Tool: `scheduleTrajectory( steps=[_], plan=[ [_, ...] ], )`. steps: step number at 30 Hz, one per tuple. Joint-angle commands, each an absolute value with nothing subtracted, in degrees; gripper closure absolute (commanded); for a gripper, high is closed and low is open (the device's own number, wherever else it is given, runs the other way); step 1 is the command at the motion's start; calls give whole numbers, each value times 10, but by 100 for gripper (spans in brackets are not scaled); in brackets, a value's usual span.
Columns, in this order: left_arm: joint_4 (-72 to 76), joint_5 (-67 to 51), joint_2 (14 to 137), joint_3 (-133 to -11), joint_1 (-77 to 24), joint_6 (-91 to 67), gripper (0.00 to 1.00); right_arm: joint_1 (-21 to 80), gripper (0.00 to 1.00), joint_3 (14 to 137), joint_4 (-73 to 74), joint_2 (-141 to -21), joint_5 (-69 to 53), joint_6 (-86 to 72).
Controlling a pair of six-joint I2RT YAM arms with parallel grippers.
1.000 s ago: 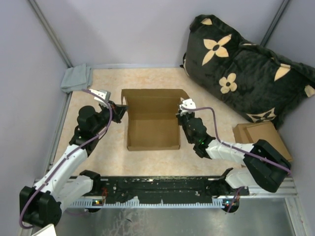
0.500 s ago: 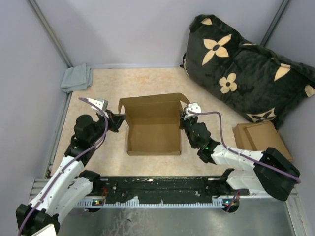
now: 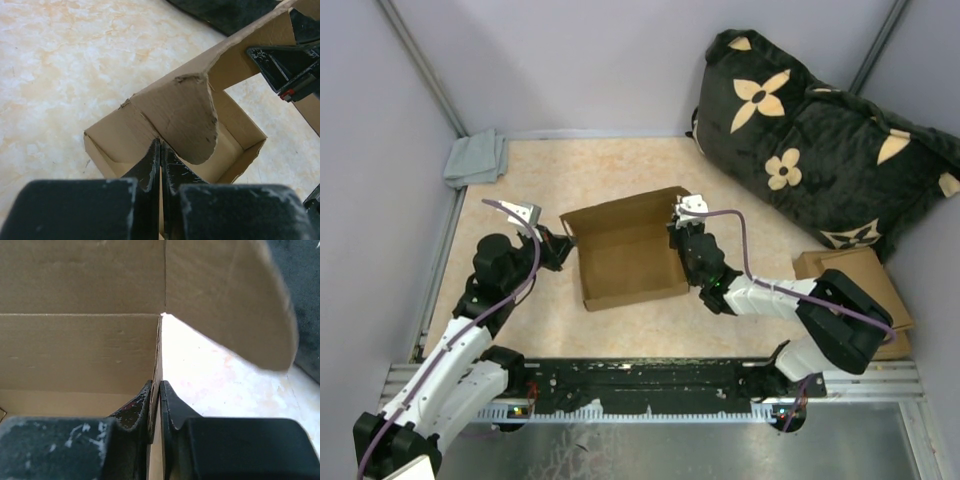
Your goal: Fold the paper box
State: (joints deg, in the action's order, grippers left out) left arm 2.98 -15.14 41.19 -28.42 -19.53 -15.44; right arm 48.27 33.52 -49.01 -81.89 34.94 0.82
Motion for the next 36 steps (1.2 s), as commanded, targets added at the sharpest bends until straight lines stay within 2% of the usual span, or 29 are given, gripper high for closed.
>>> scheduleTrajectory(
  steps=[1, 2, 4, 9, 12, 15, 16, 22, 25, 28, 32, 36],
  plan=[
    [13, -172, 423, -294, -203, -161, 100, 503, 88, 312, -507, -771, 340, -59],
    [11, -173, 424, -294, -203, -161, 100, 503, 85, 296, -497, -758, 342, -71],
    [5, -172, 423, -292, -203, -163, 100, 503, 69, 267, -463, -724, 334, -94],
    [-30, -163, 396, -289, -205, -169, 99, 504, 50, 215, -290, -583, 292, -160],
    [-69, -148, 369, -297, -205, -171, 91, 504, 42, 210, -145, -458, 256, -203],
    [-121, -129, 335, -311, -206, -182, 75, 504, 40, 208, -11, -346, 237, -248],
    [-145, -113, 325, -318, -206, -196, 73, 504, 40, 208, 29, -308, 235, -265],
    [-312, -41, 299, -392, -206, -287, 69, 504, 40, 226, 211, -156, 268, -356],
    [-361, -31, 287, -420, -205, -327, 69, 504, 40, 248, 237, -166, 278, -369],
    [-351, -30, 266, -413, -206, -345, 64, 504, 39, 280, 240, -236, 270, -369],
    [-291, -55, 272, -382, -205, -345, 57, 503, 30, 358, 250, -368, 265, -359],
    [-243, -94, 351, -365, -206, -336, 54, 482, 20, 434, 249, -481, 241, -333]
  ],
)
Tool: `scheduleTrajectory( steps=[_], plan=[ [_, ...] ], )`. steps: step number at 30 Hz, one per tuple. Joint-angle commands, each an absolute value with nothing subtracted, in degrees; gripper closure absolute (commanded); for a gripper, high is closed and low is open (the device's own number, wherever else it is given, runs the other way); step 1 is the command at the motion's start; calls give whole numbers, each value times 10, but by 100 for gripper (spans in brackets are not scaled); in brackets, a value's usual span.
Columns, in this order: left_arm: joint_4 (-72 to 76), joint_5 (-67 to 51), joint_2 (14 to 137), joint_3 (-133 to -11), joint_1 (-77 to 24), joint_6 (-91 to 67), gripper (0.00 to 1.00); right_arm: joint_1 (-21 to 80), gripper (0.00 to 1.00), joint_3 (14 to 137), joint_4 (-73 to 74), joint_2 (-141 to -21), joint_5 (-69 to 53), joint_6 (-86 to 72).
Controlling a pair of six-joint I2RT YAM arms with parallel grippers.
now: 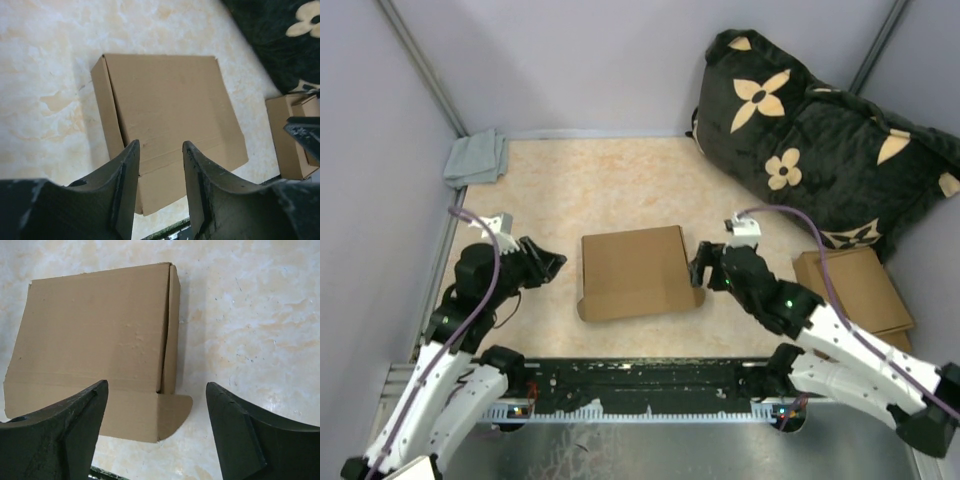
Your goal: Fold the paper box
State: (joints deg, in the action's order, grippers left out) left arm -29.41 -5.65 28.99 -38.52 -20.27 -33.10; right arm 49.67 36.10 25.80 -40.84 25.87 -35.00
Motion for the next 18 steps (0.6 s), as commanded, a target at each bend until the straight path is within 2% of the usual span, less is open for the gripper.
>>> scheduleTrajectory(
  steps=[1, 5, 18],
  plan=[
    [-235, -101, 375, -362, -205, -336, 54, 465, 19, 444, 243, -505, 220, -328],
    [-230, -108, 458, -357, -206, -334, 54, 377, 19, 444, 196, -580, 85, -326],
    [-133, -109, 590, -312, -206, -332, 53, 348, 18, 448, 111, -742, -4, -300]
  ],
)
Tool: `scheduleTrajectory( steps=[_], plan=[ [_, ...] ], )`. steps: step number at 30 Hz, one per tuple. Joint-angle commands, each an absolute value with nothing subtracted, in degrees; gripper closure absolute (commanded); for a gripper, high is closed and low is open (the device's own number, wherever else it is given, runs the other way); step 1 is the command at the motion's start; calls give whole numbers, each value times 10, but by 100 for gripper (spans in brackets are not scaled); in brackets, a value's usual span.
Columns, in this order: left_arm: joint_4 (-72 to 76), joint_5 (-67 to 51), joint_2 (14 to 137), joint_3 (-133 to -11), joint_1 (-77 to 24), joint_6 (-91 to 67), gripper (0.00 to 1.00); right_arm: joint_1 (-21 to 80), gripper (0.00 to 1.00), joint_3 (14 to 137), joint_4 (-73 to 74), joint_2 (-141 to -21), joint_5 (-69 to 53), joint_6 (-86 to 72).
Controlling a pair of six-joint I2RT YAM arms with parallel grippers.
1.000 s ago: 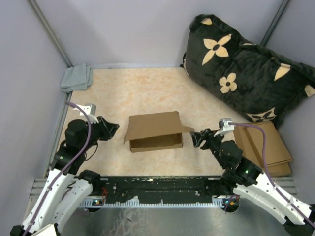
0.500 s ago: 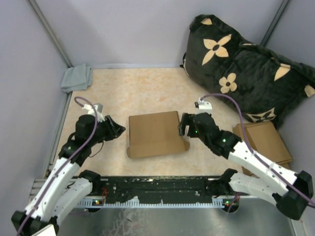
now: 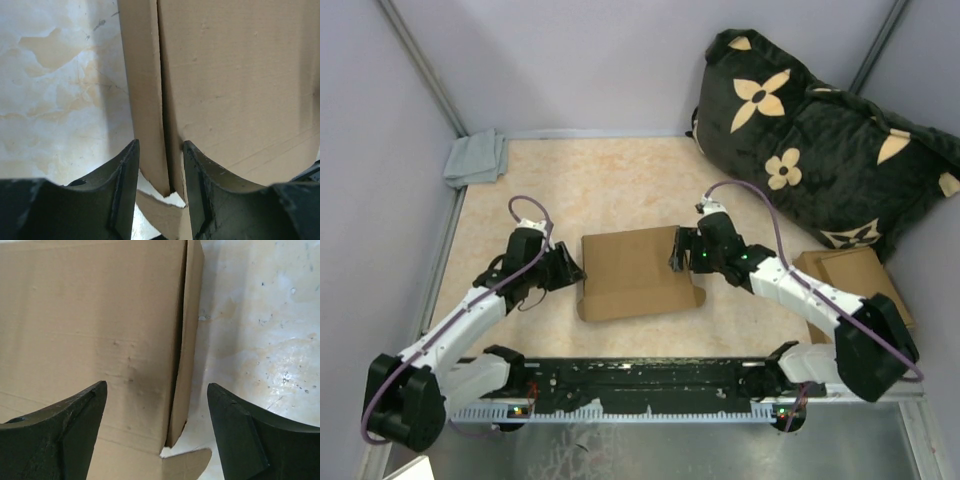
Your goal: Fold the paper box
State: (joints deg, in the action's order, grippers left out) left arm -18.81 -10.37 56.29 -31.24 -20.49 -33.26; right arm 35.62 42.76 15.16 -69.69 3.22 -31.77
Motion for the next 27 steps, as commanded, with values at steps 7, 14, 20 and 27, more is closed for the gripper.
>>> scheduleTrajectory(
  steps=[7, 14, 20, 27],
  plan=[
    [-108, -119, 678, -350, -206, -323, 53, 344, 18, 489, 104, -831, -13, -279],
    [-68, -132, 741, -398, -206, -318, 54, 321, 19, 515, 80, -866, -34, -280],
    [-53, -143, 835, -487, -206, -312, 54, 287, 20, 581, 74, -910, -50, -271],
    [-95, -84, 913, -607, -204, -264, 50, 248, 19, 677, 110, -967, -24, -257]
  ],
)
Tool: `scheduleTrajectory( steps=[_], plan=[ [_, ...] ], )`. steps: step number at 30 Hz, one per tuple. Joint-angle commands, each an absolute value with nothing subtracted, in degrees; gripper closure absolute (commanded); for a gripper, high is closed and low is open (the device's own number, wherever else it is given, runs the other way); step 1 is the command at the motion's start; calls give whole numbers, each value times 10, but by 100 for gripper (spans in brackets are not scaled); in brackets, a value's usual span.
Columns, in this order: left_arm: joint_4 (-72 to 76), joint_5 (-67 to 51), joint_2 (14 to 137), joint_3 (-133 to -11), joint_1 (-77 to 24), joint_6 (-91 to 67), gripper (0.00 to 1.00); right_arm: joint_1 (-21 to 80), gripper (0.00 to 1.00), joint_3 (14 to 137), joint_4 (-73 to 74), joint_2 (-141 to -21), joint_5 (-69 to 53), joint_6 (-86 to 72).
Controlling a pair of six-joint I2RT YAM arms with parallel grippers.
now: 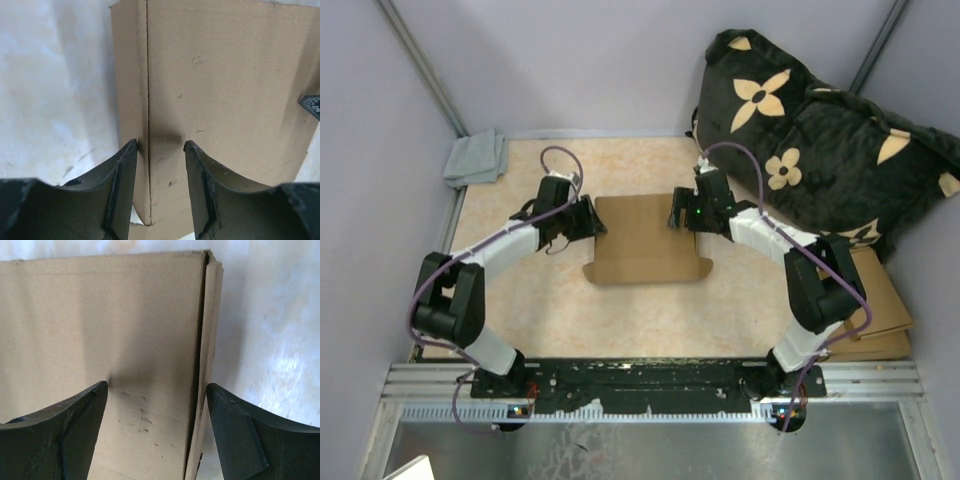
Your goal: Fold the paper box
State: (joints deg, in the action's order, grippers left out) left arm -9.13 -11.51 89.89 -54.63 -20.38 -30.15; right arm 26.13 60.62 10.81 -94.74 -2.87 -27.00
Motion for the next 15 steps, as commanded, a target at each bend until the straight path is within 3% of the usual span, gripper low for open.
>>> scheduleTrajectory(
  steps=[1, 3, 6, 7, 15],
  plan=[
    [-114, -63, 916, -622, -204, -254, 49, 244, 18, 692, 127, -966, -10, -261],
    [-155, -12, 918, -649, -204, -232, 47, 243, 14, 715, 163, -954, 26, -262],
    [-220, 44, 917, -679, -204, -221, 26, 242, 3, 734, 210, -922, 74, -258],
    [-233, 46, 915, -683, -204, -216, 24, 243, 2, 728, 215, -909, 72, -254],
    [-192, -64, 817, -555, -204, -224, 25, 245, 1, 541, 145, -778, -37, -267]
  ],
)
